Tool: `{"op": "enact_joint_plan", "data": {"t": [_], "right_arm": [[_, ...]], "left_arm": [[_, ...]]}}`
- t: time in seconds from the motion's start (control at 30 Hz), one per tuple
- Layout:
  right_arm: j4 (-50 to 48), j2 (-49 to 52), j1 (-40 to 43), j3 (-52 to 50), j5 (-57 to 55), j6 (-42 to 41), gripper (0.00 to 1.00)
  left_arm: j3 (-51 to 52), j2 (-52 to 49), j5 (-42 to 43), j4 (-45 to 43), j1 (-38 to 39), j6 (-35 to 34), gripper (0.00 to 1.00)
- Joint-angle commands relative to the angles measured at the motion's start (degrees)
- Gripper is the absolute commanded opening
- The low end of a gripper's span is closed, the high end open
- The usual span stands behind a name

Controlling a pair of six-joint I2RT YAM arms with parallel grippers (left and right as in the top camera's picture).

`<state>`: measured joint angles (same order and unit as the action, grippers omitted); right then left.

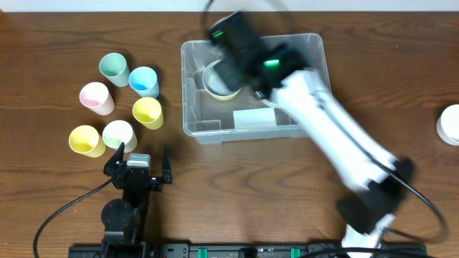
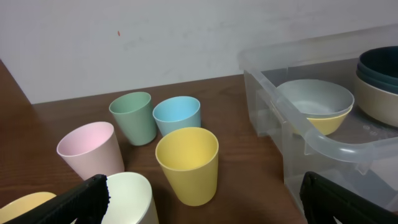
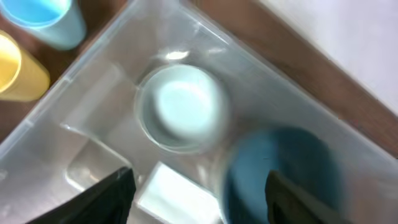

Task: Pack container
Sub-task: 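Carry the white bowl into the bin and set it in the yellow bowl, then move the right gripper to the second white bowl and grasp its rim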

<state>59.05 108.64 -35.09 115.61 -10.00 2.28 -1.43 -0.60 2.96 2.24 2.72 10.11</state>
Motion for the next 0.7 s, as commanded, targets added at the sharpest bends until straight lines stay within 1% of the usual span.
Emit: {"op": "enact_joint_plan", "data": {"t": [0.0,0.13,0.23,0.43,0.67], "right_arm": [[5.6,-4.8,7.4,1.0,-4.0,-6.9,0.73],[14.6,-7.3,17.6,1.0,-3.9,-14.6,0.76],[19.8,-7.6,25.3,0.9,-1.9,-17.9,0.77],[24.9,-7.5,37.9,-0.8,-0.2,-18.1,0.78],[24.5,-7.5,43.9,-4.7,0.0,-18.1,0.76]], "left_arm": [[1.2,0.4,-0.8,1.7,-0.2,-0.5,0.98],[1.2,0.4,-0.8,1.7,-0.2,-0.5,0.98],[1.2,0.4,-0.8,1.7,-0.2,-0.5,0.98],[1.2,0.4,-0.8,1.7,-0.2,-0.5,0.98],[1.2,0.4,-0.8,1.7,-0.2,-0.5,0.98]]}}
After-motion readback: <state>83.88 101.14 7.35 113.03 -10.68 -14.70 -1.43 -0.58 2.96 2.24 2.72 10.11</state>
